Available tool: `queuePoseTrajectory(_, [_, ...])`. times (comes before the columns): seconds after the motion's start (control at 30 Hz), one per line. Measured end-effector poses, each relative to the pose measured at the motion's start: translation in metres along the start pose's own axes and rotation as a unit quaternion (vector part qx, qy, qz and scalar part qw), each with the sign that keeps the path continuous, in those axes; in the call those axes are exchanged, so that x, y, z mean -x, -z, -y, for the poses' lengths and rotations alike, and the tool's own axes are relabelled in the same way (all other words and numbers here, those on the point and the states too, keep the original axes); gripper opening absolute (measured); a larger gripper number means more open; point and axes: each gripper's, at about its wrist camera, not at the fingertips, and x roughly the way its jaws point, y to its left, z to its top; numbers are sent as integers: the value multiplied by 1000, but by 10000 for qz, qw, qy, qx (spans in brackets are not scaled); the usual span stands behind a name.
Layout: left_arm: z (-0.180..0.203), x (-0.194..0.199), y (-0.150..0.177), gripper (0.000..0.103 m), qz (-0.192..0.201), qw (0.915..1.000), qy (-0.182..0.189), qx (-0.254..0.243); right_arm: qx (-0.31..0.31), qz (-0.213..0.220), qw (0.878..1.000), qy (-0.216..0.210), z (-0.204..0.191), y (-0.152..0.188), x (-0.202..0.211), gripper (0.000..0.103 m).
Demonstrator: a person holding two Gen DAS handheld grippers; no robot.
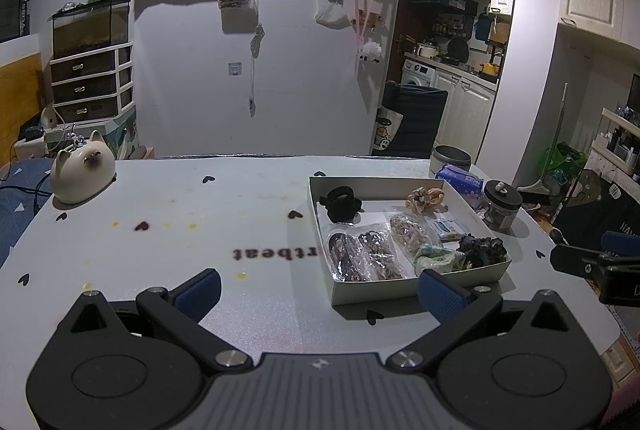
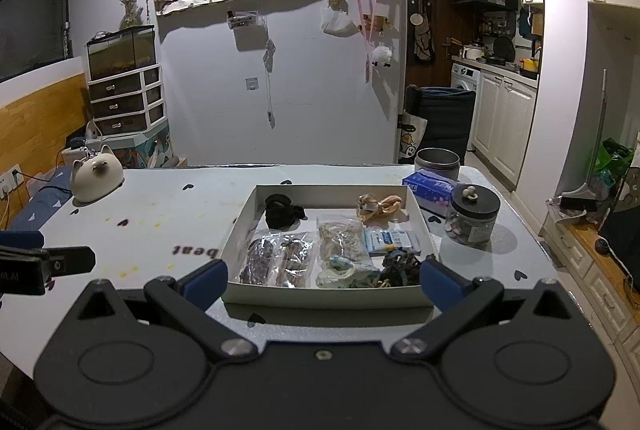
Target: Organize soft objects
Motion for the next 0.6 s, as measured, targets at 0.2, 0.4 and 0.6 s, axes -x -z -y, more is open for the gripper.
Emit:
queuePoseTrajectory(0.2, [0,0,0,103,-2,10000,-2,1,-2,-3,10000,0,0,0,0,103])
queuePoseTrajectory(0.4, [-4,-1,-3,103,0,10000,-33,26,-2,-7,10000,-3,-2,0,-1,103])
queuePoseTrajectory(0.6, [-5,-1,-3,103,6,10000,-38,27,-1,-6,10000,-5,-2,0,-1,103])
